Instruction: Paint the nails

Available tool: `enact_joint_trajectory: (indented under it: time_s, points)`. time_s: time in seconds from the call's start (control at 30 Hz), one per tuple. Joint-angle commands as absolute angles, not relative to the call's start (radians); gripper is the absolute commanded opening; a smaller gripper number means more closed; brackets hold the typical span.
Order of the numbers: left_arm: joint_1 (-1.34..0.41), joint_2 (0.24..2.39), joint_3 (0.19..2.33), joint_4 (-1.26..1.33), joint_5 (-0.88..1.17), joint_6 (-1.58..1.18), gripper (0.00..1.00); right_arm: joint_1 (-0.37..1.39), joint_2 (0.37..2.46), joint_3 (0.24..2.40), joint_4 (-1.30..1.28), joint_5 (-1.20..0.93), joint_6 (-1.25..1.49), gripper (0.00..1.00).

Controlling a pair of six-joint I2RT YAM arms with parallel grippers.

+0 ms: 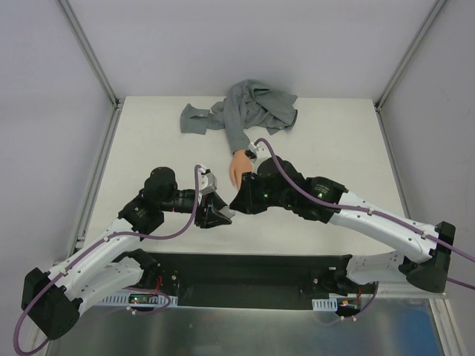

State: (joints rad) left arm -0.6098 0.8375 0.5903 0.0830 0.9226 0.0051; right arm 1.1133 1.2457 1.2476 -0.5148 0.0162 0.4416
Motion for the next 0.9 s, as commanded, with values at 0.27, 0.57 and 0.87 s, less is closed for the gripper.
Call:
enact_joint_trajectory:
  time_s: [0.27,0.57,0.87]
  points:
    - [-0.618,0.833,0.618,0.077,0.979,0.043,0.14,1.150,1.232,1.285,-0.512,0.077,0.466,0.01]
    - [-0.618,0.792,0.627,0.066,0.836,0.017,0.00,1.189,1.244,1.315,-0.531,0.227,0.483,0.49]
    - [-0.617,0.747,0.629,0.067,0.700,-0.046,0.00,1.252,1.279,1.324,-0.462,0.486,0.525,0.60]
